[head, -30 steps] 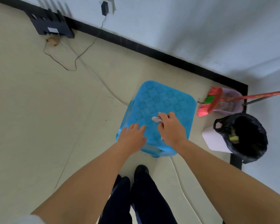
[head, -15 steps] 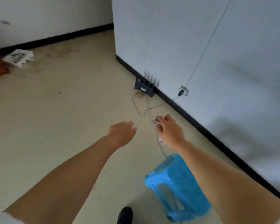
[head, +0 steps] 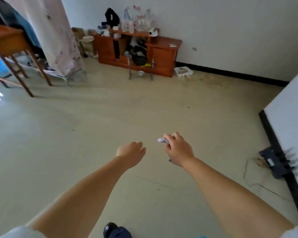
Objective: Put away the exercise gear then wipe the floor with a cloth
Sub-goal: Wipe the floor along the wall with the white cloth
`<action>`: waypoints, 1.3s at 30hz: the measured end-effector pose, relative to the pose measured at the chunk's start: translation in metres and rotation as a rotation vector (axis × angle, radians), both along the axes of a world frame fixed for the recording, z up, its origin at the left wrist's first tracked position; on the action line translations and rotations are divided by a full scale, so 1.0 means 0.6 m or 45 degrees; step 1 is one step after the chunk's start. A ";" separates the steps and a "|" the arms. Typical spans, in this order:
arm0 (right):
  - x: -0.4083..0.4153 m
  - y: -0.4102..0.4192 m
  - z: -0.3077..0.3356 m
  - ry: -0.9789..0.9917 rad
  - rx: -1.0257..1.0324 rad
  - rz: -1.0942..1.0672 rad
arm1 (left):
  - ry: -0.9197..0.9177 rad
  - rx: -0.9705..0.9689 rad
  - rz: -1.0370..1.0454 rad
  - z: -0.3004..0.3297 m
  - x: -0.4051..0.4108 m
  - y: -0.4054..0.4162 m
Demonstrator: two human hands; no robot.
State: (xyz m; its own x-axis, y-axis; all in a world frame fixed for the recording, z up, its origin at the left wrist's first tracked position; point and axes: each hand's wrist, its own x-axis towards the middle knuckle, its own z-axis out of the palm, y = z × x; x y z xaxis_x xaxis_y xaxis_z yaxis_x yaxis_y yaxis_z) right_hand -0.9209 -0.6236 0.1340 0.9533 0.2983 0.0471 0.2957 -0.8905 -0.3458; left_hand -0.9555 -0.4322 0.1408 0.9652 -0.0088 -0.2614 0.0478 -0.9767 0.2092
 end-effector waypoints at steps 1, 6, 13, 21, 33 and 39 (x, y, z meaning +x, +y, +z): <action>0.004 0.046 0.000 0.004 -0.001 0.074 | -0.004 -0.001 0.073 -0.001 -0.011 0.041; 0.017 0.284 -0.007 0.027 0.001 0.411 | -0.036 -0.006 0.390 -0.005 -0.058 0.245; 0.008 0.601 -0.010 0.082 -0.006 0.691 | -0.027 0.017 0.672 0.007 -0.134 0.527; 0.000 0.904 0.000 0.053 -0.036 1.023 | -0.016 -0.008 0.966 -0.004 -0.174 0.767; 0.136 1.368 -0.033 -0.002 -0.114 1.316 | -0.055 -0.082 1.296 -0.037 -0.091 1.175; 0.175 1.642 -0.019 0.036 -0.121 1.449 | -0.074 -0.132 1.488 -0.020 -0.073 1.385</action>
